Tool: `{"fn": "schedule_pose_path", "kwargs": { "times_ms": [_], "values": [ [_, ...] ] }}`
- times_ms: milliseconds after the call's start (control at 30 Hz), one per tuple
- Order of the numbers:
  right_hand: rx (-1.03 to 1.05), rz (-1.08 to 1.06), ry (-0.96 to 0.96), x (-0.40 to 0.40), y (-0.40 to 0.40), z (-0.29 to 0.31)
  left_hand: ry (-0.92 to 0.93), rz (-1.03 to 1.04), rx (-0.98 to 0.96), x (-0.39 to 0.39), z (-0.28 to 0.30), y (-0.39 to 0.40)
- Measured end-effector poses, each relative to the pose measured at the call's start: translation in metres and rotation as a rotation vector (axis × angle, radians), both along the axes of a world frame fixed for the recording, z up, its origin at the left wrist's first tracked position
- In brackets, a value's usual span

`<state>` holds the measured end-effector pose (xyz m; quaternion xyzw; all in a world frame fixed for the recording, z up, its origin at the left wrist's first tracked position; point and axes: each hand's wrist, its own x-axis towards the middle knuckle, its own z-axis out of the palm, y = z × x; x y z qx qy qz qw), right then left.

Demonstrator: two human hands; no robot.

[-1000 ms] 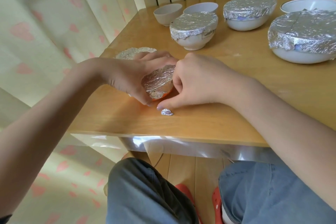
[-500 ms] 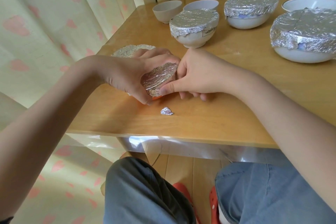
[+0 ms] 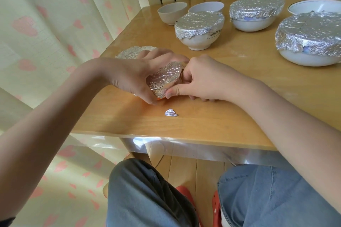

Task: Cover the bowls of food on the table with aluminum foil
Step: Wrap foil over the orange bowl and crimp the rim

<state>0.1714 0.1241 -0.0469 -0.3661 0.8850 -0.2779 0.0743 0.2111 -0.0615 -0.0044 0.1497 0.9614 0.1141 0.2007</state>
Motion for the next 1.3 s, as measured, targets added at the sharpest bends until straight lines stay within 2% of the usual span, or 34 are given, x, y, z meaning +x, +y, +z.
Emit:
{"fn": "schedule_pose_path", "kwargs": {
  "times_ms": [133,300,500,700,1000,1167,1300],
  "values": [
    [-0.004,0.008,-0.037,-0.001,0.001,-0.001,0.002,0.006,0.012,0.000,0.001,-0.001],
    [-0.005,0.002,-0.028,-0.002,0.000,-0.003,0.057,0.004,-0.118,-0.002,0.001,0.005],
    [-0.036,0.025,-0.033,-0.007,0.001,-0.003,0.069,-0.002,-0.149,-0.004,0.000,0.007],
    [0.012,0.119,0.166,-0.011,0.005,-0.006,0.066,0.005,-0.135,-0.004,0.000,0.007],
    [-0.160,0.024,0.146,-0.008,0.009,-0.012,0.052,0.007,-0.101,-0.004,0.000,0.007],
    [-0.059,-0.075,0.289,-0.002,0.005,-0.011,0.072,-0.001,-0.092,-0.003,-0.001,0.007],
    [-0.035,-0.038,0.375,0.008,0.003,-0.010,0.073,0.001,-0.106,-0.002,-0.002,0.007]
  ]
}}
